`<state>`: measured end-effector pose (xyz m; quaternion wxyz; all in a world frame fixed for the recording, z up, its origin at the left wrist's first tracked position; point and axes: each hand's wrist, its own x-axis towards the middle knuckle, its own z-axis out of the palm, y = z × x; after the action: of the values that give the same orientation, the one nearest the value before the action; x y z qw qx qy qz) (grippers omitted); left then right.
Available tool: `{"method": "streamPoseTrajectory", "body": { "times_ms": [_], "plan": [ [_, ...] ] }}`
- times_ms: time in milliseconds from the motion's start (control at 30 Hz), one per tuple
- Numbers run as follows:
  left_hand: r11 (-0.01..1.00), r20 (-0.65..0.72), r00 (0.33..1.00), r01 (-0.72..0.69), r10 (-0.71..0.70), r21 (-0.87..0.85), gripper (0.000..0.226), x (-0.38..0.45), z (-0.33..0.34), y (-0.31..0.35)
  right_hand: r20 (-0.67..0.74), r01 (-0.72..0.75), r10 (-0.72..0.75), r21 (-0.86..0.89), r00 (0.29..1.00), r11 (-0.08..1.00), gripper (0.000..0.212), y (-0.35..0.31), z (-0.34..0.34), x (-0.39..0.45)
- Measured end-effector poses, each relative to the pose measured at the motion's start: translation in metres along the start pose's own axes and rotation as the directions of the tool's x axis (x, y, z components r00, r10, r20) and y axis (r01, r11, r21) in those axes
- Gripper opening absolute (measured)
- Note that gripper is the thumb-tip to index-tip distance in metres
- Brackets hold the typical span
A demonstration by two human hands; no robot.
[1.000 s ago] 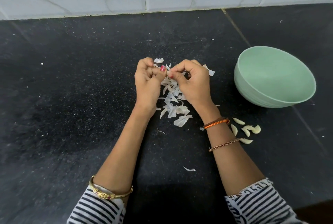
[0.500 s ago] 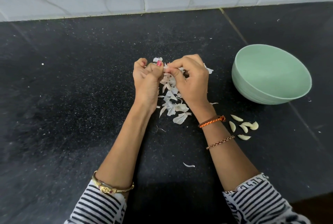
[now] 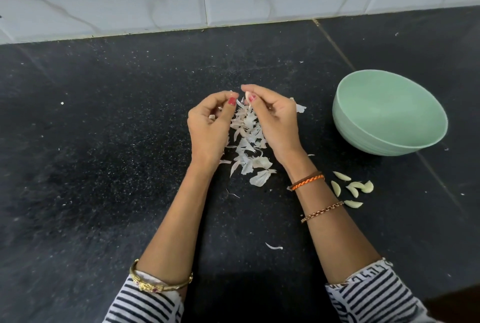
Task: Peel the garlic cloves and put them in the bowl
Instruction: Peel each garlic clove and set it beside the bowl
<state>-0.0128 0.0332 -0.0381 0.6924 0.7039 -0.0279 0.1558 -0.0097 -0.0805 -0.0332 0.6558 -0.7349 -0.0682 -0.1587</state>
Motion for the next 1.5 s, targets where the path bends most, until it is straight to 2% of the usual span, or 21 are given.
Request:
{"method": "streamPoseTrajectory", "body": {
  "times_ms": [167, 267, 367, 433, 600, 767, 900, 1000, 1067, 1100, 1133, 1200, 1333, 1433, 1500],
  "plan": [
    [0.997, -0.001, 1.000, 0.013, -0.013, 0.072, 0.010, 0.000, -0.002, 0.001, 0.089, 0.078, -0.063, -0.175, 0.994, 0.981, 0.027, 0.005, -0.001, -0.001],
    [0.994, 0.005, 1.000, 0.016, -0.017, 0.110, 0.010, 0.000, -0.003, 0.001, 0.080, 0.125, -0.109, -0.240, 0.991, 0.963, 0.018, 0.007, -0.003, -0.001],
    [0.987, 0.016, 1.000, 0.023, -0.026, 0.157, 0.012, 0.000, -0.003, 0.003, 0.051, 0.218, -0.214, -0.348, 0.976, 0.912, 0.014, 0.007, -0.005, 0.000],
    [0.984, 0.023, 1.000, 0.012, -0.016, 0.179, 0.014, 0.001, -0.003, 0.003, 0.043, 0.239, -0.240, -0.358, 0.970, 0.902, 0.015, 0.006, -0.006, 0.000],
    [0.978, 0.093, 0.995, 0.012, -0.032, 0.210, 0.011, 0.001, -0.002, 0.000, 0.029, 0.191, -0.192, -0.326, 0.981, 0.926, 0.016, 0.008, -0.006, 0.001],
    [0.983, 0.099, 0.994, 0.035, -0.054, 0.182, 0.013, 0.001, -0.001, -0.001, 0.019, 0.321, -0.349, -0.439, 0.937, 0.839, 0.016, 0.008, -0.007, 0.000],
    [0.990, 0.074, 0.995, 0.054, -0.064, 0.130, 0.012, 0.000, 0.000, 0.001, 0.039, 0.370, -0.399, -0.465, 0.916, 0.804, 0.018, 0.007, -0.006, -0.001],
    [0.996, 0.069, 0.995, 0.075, -0.078, 0.046, 0.011, -0.001, 0.000, 0.005, 0.022, 0.321, -0.342, -0.406, 0.939, 0.856, 0.018, 0.002, -0.007, -0.001],
    [0.993, 0.058, 0.992, 0.111, -0.109, -0.027, 0.012, -0.001, -0.001, 0.006, 0.005, 0.178, -0.179, -0.134, 0.984, 0.975, 0.020, -0.006, -0.006, -0.001],
    [0.991, 0.043, 0.991, 0.128, -0.126, -0.044, 0.013, 0.000, -0.001, 0.005, 0.000, 0.093, -0.093, 0.025, 0.996, 0.995, 0.022, -0.010, -0.005, -0.001],
    [0.989, 0.029, 0.990, 0.138, -0.137, -0.046, 0.015, 0.001, -0.002, 0.003, -0.016, 0.034, -0.032, 0.140, 0.999, 0.990, 0.025, -0.012, -0.006, 0.000],
    [0.991, 0.013, 0.991, 0.132, -0.132, -0.028, 0.024, 0.001, -0.002, 0.001, -0.023, -0.004, 0.009, 0.226, 1.000, 0.974, 0.024, -0.015, -0.007, 0.000],
    [0.998, -0.009, 0.998, 0.059, -0.059, -0.006, 0.035, 0.000, -0.002, 0.001, -0.005, -0.037, 0.038, 0.123, 0.999, 0.992, 0.017, -0.010, -0.003, -0.002],
    [1.000, 0.040, 0.999, -0.019, 0.019, -0.006, 0.010, 0.001, -0.002, 0.000, 0.023, 0.001, 0.000, -0.016, 1.000, 1.000, 0.013, -0.004, -0.004, -0.001],
    [0.999, 0.062, 0.997, -0.049, 0.048, 0.001, 0.002, 0.002, -0.003, -0.003, 0.054, 0.020, -0.015, -0.080, 0.998, 0.997, 0.011, -0.002, -0.003, -0.001]
  ]
}}
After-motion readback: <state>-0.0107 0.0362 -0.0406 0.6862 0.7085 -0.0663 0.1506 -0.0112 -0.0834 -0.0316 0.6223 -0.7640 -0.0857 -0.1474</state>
